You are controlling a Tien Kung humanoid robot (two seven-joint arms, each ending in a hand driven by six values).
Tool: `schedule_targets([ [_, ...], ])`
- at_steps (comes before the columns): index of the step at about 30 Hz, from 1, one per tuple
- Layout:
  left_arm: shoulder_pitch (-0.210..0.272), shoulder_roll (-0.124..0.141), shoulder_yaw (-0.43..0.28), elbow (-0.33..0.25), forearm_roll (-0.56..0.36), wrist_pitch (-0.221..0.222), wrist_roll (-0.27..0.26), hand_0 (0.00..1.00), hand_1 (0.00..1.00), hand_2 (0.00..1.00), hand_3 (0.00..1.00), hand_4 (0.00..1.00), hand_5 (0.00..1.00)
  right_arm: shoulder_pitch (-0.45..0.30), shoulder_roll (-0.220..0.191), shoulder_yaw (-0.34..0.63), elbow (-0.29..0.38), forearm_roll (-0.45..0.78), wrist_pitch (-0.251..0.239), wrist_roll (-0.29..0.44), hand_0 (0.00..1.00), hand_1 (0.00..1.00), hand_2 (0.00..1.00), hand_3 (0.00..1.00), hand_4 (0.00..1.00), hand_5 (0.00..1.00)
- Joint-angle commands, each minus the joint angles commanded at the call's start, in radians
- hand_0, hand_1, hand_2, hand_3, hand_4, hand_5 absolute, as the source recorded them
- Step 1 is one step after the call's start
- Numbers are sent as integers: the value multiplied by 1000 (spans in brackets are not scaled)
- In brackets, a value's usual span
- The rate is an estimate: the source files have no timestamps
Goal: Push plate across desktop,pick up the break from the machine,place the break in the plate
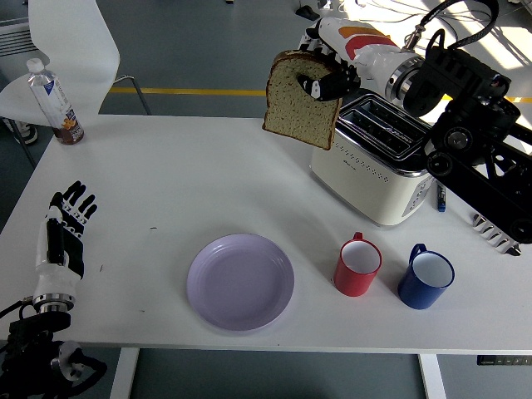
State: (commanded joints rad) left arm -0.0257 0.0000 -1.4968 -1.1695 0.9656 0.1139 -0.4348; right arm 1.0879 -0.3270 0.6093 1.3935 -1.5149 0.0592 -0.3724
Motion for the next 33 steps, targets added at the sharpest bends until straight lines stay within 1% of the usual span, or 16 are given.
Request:
schedule_targets([
  [5,2,0,-1,1,0,0,1,814,823,884,791,523,998,-8,-2,-134,17,198,12,10,197,235,353,418,403,95],
  [8,3,0,-1,2,0,0,1,816,823,888,792,524,998,-17,17,-222,9,300,18,24,191,232,348,417,397,100],
  [9,3,0,-1,2,0,0,1,816,823,888,792,524,998,-18,20,-234,6,319,19,26,191,232,348,417,397,100],
  [13,6,0,-1,4,0,1,0,817,827,889,793,525,998,-26,60,-308,-40,425,20,53,196,229,348,415,391,99],
  [16,7,0,0,4,-1,1,0,817,827,889,793,525,998,-36,87,-335,-82,504,17,80,196,229,348,415,391,99],
  [17,7,0,0,4,-1,1,0,817,827,889,793,525,998,-37,90,-338,-87,511,16,84,196,229,348,415,391,99],
  [18,7,0,0,5,-1,1,0,819,828,890,794,524,998,-41,98,-346,-99,510,11,96,209,253,349,416,386,104],
  [20,7,0,1,5,-1,1,0,819,828,890,794,524,998,-53,122,-367,-148,512,-10,136,209,253,349,416,386,104],
  [23,9,0,2,5,-1,2,0,819,828,890,794,524,998,-66,139,-378,-189,515,-31,167,209,253,349,416,386,104],
  [24,11,0,2,7,-1,3,-1,820,834,895,800,520,998,-72,148,-383,-210,512,-45,185,251,290,366,423,364,114],
  [25,12,0,2,7,-1,3,-1,820,834,895,800,520,998,-74,150,-385,-215,511,-48,188,251,290,366,423,364,114],
  [27,14,0,4,8,-1,3,-1,820,834,895,800,520,998,-87,167,-393,-255,517,-69,222,251,290,366,423,364,114],
  [29,15,0,6,8,-1,3,-1,820,834,895,800,520,998,-94,175,-396,-276,520,-80,241,251,290,366,423,364,114],
  [30,16,0,6,8,-1,3,-1,822,836,898,804,518,998,-98,179,-397,-286,522,-85,251,282,311,381,433,361,113],
  [33,17,0,8,8,-1,3,-1,822,836,898,804,518,998,-110,189,-402,-312,540,-91,266,282,311,381,433,361,113],
])
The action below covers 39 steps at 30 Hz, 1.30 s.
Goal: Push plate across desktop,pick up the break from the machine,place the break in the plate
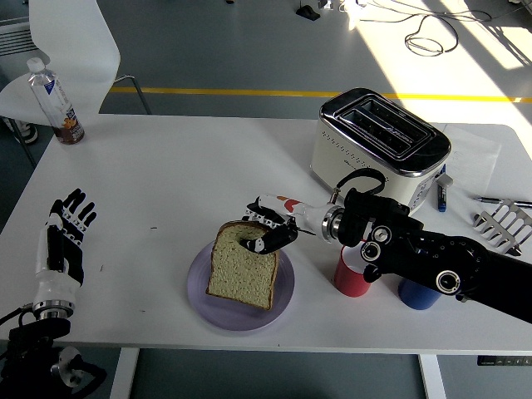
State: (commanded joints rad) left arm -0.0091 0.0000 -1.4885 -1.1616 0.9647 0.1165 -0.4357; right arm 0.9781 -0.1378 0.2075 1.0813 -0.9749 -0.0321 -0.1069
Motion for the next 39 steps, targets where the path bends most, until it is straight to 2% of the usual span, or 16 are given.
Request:
schedule_targets([
  [2,1,0,1,0,0,0,0,822,836,898,804,518,998,-6,6,-4,-16,8,1,8,282,311,381,433,361,113],
  [3,1,0,1,0,0,0,0,824,836,900,804,512,998,-8,8,-6,-21,11,0,11,327,337,398,447,364,105],
  [14,1,0,-1,0,-2,3,-4,824,832,901,797,497,998,-26,31,-12,-81,-15,-19,21,344,360,411,461,363,106],
  [15,1,0,-2,0,-2,3,-5,823,826,902,791,490,998,-26,33,-13,-86,-16,-23,21,417,446,476,506,368,115],
  [20,-1,0,-5,-1,-2,4,-6,823,826,902,791,490,998,-27,39,-23,-98,-21,-32,25,417,446,476,506,368,115],
  [21,-2,0,-5,-1,-2,4,-7,820,820,902,783,489,998,-28,40,-24,-100,-23,-31,27,511,544,542,556,410,117],
  [26,-2,0,-7,-1,-3,6,-8,820,820,902,783,489,998,-28,45,-26,-118,-87,14,33,511,544,542,556,410,117],
  [27,-3,0,-8,-1,-2,6,-9,818,817,897,774,491,998,-28,45,-27,-123,-101,12,43,736,737,843,796,627,100],
  [32,-4,0,-8,-1,-3,10,-10,818,817,897,774,491,998,-32,50,-27,-139,-136,-31,82,736,737,843,796,627,100],
  [33,-4,0,-8,-1,-3,10,-10,813,811,893,767,484,998,-32,51,-27,-140,-138,-36,86,815,812,949,896,664,108],
  [38,-4,0,-8,-2,-4,12,-12,813,811,893,767,484,998,-34,52,-21,-142,-167,-76,118,815,812,949,896,664,108],
  [39,-4,0,-8,-2,-4,12,-12,810,807,888,763,488,998,-35,52,-18,-141,-174,-80,123,855,850,980,939,693,121],
])
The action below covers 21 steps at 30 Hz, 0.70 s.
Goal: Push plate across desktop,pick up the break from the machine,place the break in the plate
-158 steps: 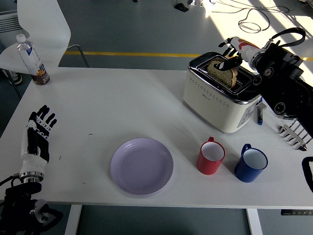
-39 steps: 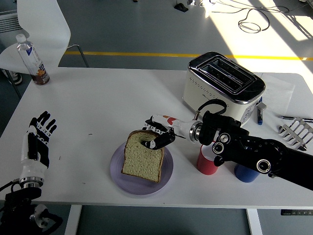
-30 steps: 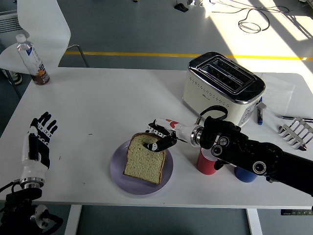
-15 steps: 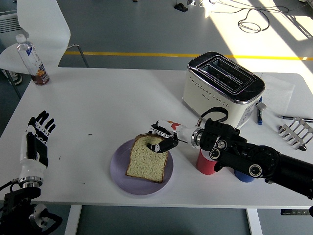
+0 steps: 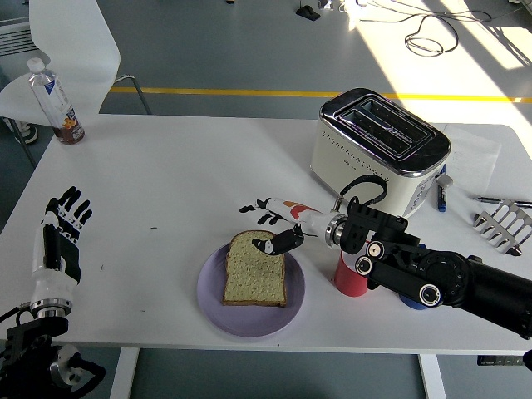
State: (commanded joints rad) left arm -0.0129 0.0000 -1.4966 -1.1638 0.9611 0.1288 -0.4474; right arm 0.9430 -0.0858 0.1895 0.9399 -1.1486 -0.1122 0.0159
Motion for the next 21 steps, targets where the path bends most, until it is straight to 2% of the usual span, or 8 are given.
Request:
schedule_targets([
  [9,0,0,0,0,-1,0,-1,806,806,883,761,493,998,-16,-17,46,28,-23,-36,22,860,858,975,944,705,137],
  [14,-2,0,-2,-2,0,0,-1,805,808,883,759,500,998,-44,-62,133,128,-41,-50,70,855,845,952,925,693,151],
  [17,-1,0,-5,-1,0,1,0,805,808,883,759,500,998,-75,-96,211,220,-29,-47,96,855,845,952,925,693,151],
  [18,-1,0,-6,-1,0,1,0,804,810,880,762,513,998,-88,-108,245,258,-18,-48,100,813,793,852,848,610,225],
  [21,-2,0,-5,-2,1,0,1,804,810,880,762,513,998,-135,-144,349,369,10,-46,118,813,793,852,848,610,225],
])
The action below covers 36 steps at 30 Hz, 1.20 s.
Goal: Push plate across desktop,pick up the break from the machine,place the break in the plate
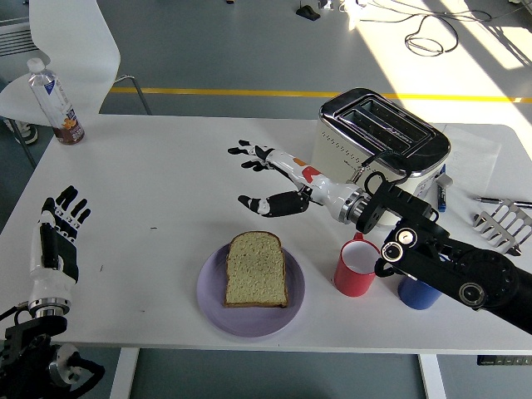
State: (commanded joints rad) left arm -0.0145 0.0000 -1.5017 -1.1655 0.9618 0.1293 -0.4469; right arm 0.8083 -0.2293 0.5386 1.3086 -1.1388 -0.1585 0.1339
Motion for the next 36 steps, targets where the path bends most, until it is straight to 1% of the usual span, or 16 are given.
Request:
schedule_targets([
  [2,0,0,0,-1,0,0,0,804,810,880,762,513,998,-38,-20,72,70,27,0,15,813,793,852,848,610,225],
  [3,0,0,0,-1,0,0,0,807,812,879,764,520,998,-50,-25,116,104,35,0,19,795,773,801,783,554,305],
  [6,0,0,0,-2,0,0,0,807,812,879,764,520,998,-126,-61,235,199,122,-19,41,795,773,801,783,554,305],
  [7,0,0,0,-2,0,0,0,807,812,879,764,520,998,-152,-72,280,223,148,-28,47,795,773,801,783,554,305],
  [10,-1,0,0,-3,0,0,0,806,813,879,765,524,998,-221,-90,404,253,220,-38,45,785,762,784,768,552,327],
  [14,-2,0,-2,-2,0,0,1,806,813,879,765,524,998,-312,-95,571,232,308,-50,32,785,762,784,768,552,327],
  [15,-2,0,-1,-2,0,0,1,806,813,878,766,524,998,-338,-92,616,223,336,-44,23,789,762,781,764,549,363],
  [20,1,0,0,-1,0,-1,4,806,813,878,766,524,998,-464,-72,823,188,458,-30,21,789,762,781,764,549,363],
  [21,1,0,1,-1,0,-1,4,807,815,880,767,523,998,-486,-68,868,180,465,-30,23,816,779,794,773,532,427],
  [24,4,0,3,-1,0,-1,4,807,815,880,767,523,998,-546,-57,978,157,480,-30,27,816,779,794,773,532,427],
  [26,6,0,5,-1,0,-1,4,807,815,880,767,523,998,-576,-52,1013,142,494,-29,26,816,779,794,773,532,427],
  [27,7,0,7,-1,0,-1,4,807,816,879,770,522,998,-597,-48,1022,129,505,-22,23,817,783,798,780,524,478],
  [31,8,0,15,0,2,-1,4,807,816,879,770,522,998,-665,-29,1034,87,524,1,-10,817,783,798,780,524,478],
  [32,8,0,16,0,2,-1,4,807,816,879,770,522,998,-673,-24,1036,81,524,6,-16,817,783,798,780,524,478],
  [33,8,0,16,0,1,-1,4,808,816,879,770,519,998,-687,-17,1038,73,521,18,-28,819,784,797,779,521,505],
  [36,10,0,16,1,1,0,4,808,816,879,770,519,998,-711,2,1038,55,506,36,-41,819,784,797,779,521,505],
])
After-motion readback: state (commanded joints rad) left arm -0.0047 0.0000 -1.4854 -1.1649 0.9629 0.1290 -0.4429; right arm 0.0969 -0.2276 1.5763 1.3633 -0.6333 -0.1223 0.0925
